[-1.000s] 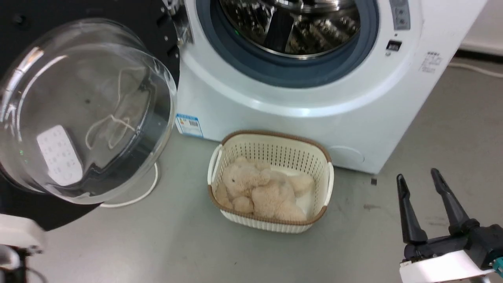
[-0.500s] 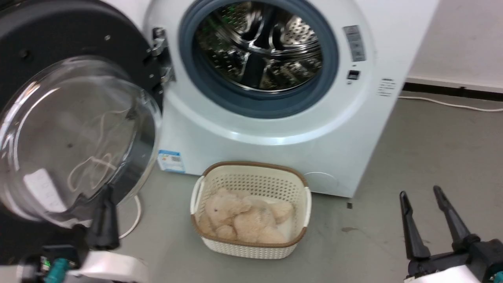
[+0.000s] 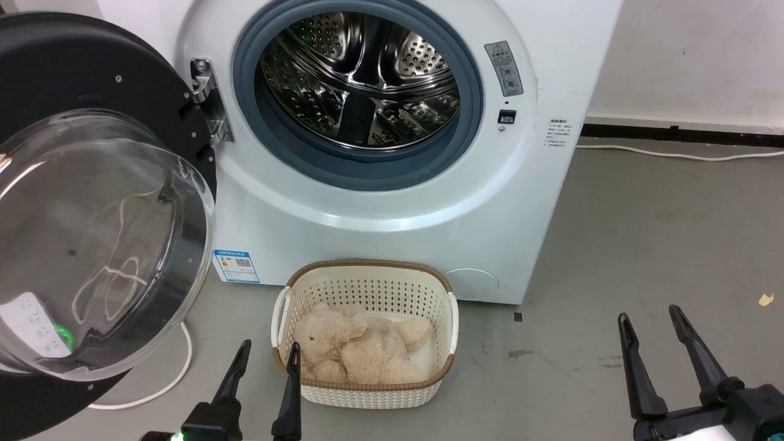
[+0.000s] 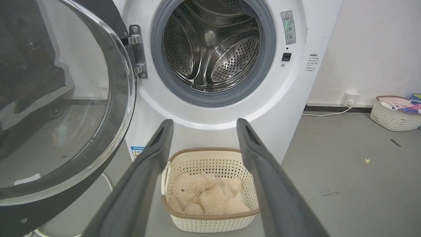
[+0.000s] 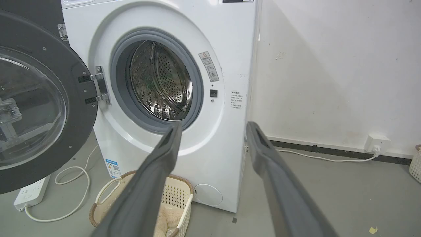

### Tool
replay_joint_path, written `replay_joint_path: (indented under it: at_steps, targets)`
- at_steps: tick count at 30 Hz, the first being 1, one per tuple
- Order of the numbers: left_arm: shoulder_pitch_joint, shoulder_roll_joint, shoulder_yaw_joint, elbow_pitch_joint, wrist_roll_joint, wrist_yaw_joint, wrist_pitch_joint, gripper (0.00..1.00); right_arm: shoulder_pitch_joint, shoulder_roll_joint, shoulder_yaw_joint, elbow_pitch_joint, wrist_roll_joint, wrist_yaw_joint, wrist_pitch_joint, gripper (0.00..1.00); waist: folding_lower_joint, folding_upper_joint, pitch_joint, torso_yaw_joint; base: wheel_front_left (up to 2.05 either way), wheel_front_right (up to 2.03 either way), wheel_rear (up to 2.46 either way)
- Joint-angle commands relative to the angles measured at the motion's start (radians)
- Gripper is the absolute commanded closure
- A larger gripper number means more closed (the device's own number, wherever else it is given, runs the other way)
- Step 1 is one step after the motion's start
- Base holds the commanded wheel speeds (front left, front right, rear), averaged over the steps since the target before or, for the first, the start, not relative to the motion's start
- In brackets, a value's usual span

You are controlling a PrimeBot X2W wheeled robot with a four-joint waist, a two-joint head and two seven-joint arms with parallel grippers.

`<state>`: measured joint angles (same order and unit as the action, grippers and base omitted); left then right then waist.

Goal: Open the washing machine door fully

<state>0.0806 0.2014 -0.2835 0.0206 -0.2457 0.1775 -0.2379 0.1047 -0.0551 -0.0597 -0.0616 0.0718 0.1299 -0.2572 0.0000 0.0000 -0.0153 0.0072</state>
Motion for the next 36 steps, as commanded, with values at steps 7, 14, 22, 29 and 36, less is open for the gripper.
replay_joint_path:
  at_steps: [7,14,22,29,36]
  targets:
    - [-0.018,0.000,-0.003,0.013,0.014,0.002,-0.015,0.00,0.013,0.005,-0.002,0.008,0.011,0.001,-0.005,0.00,0.0000,0.0000,0.001,0.003,0.00,0.00,0.00]
    - [-0.025,0.004,-0.002,0.013,0.022,0.010,-0.018,0.00,0.011,0.005,-0.001,0.015,0.015,0.001,-0.005,0.00,0.0000,0.0000,-0.002,0.002,0.00,0.00,0.00]
    - [-0.026,0.005,-0.004,0.011,0.021,0.019,-0.018,0.00,0.010,0.005,0.001,0.019,0.016,0.001,-0.005,0.00,0.0000,0.0000,-0.003,0.000,0.00,0.00,0.00]
    - [-0.028,0.006,-0.007,0.007,0.010,0.016,-0.017,0.00,0.011,0.005,0.003,0.025,0.023,0.001,-0.005,0.00,0.0000,0.0000,-0.003,0.000,0.00,0.00,0.00]
    - [-0.016,-0.001,0.004,0.008,0.011,0.010,-0.005,1.00,-0.003,0.000,0.003,0.024,0.015,0.000,0.005,1.00,0.0000,0.0000,-0.003,0.000,0.00,0.00,0.00]
